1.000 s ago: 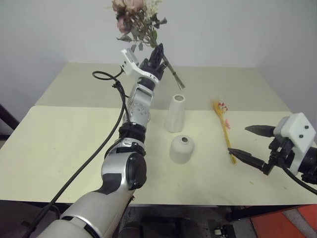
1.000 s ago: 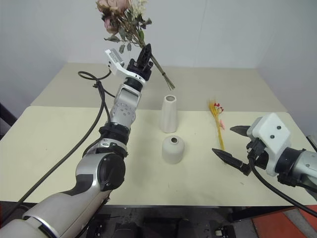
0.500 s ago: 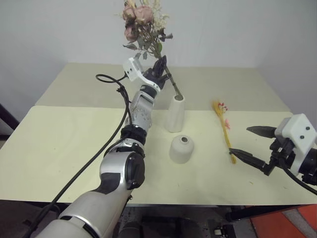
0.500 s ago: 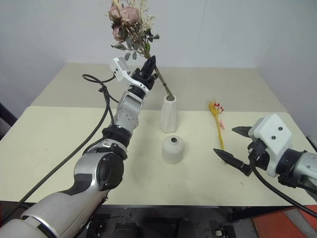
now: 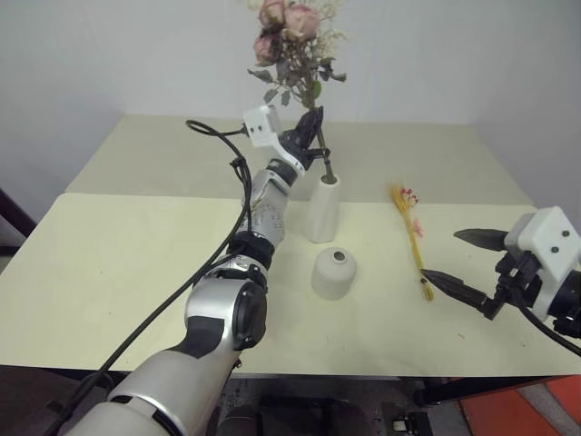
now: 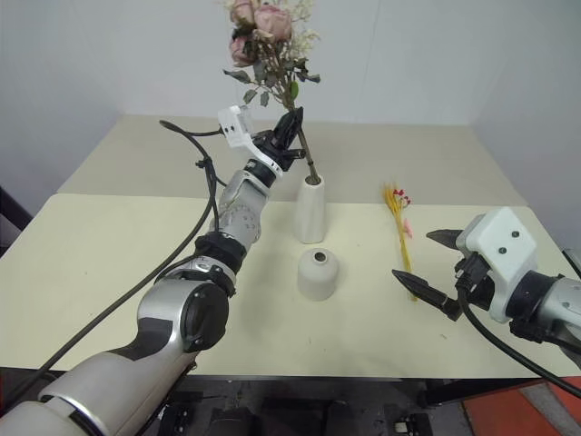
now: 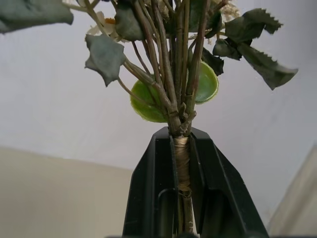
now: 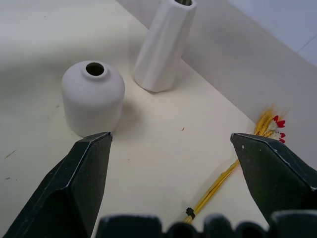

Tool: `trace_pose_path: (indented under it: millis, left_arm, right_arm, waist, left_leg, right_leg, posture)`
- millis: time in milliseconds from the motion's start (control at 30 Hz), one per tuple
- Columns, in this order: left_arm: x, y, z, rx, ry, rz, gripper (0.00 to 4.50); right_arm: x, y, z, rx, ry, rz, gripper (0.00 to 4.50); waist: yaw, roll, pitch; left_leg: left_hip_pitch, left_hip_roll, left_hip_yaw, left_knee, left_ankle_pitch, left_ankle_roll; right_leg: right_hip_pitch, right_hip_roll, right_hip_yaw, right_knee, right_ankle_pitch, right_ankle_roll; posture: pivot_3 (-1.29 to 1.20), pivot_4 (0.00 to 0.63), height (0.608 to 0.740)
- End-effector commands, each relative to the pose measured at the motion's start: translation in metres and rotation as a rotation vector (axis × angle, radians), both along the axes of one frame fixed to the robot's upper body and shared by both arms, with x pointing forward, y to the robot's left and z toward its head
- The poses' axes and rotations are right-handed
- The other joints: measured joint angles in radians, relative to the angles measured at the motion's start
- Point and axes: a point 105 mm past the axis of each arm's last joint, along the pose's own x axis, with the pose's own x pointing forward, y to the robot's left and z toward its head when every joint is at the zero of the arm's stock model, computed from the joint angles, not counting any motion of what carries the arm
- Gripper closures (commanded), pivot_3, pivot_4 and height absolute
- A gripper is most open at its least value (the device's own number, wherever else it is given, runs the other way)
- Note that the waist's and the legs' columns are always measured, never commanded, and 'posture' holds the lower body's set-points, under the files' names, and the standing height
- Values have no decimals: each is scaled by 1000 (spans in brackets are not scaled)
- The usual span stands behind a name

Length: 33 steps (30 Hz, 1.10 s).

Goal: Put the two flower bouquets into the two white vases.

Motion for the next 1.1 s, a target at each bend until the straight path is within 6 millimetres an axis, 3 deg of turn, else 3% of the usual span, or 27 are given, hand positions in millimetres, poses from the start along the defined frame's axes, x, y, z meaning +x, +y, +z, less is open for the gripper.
trace_pose_path:
  millis: [33, 533, 700, 967, 1000, 1100]
  left_arm:
    - [-11, -12, 11, 99, -129, -12, 4406]
    - [-16, -23, -27, 404, -197, 14, 4406]
    - [-11, -21, -36, 472, -177, 54, 2864]
    - [-13, -11, -33, 449, -208, 58, 231]
    - [-12, -10, -33, 447, -204, 65, 47]
    - [-8, -7, -32, 426, -171, 96, 47]
  right_arm:
    - [-7, -2, 9, -13, -53, -15, 0]
    - [-6, -4, 8, -16, -65, -44, 0]
    - [-4, -4, 8, -20, -66, -46, 0]
    - [-3, -4, 6, -13, -63, -43, 0]
    - [-3, -4, 6, -14, -62, -42, 0]
    - [-1, -4, 5, -13, -61, -42, 0]
  waist:
    - [0, 0, 0]
    - [-1, 0, 0]
    - [-1, 1, -1]
    - [0, 1, -1]
    - [0, 1, -1]
    - [0, 1, -1]
  left_leg:
    - [0, 0, 0, 0, 0, 0]
    - [1, 0, 0, 0, 0, 0]
    - [2, 0, 0, 0, 0, 0]
    - [1, 0, 0, 0, 0, 0]
    - [1, 0, 0, 0, 0, 0]
    - [1, 0, 0, 0, 0, 0]
  right_leg:
    - [0, 0, 0, 0, 0, 0]
    - [0, 0, 1, 0, 0, 0]
    - [2, 0, 1, 0, 0, 0]
    - [0, 0, 1, 0, 0, 0]
    - [0, 0, 0, 0, 0, 0]
    - [0, 0, 0, 0, 0, 0]
  posture:
    - [0, 150, 740]
    - [0, 150, 740]
    - [0, 150, 740]
    - [0, 150, 740]
    - [0, 150, 740]
    - [0, 150, 740]
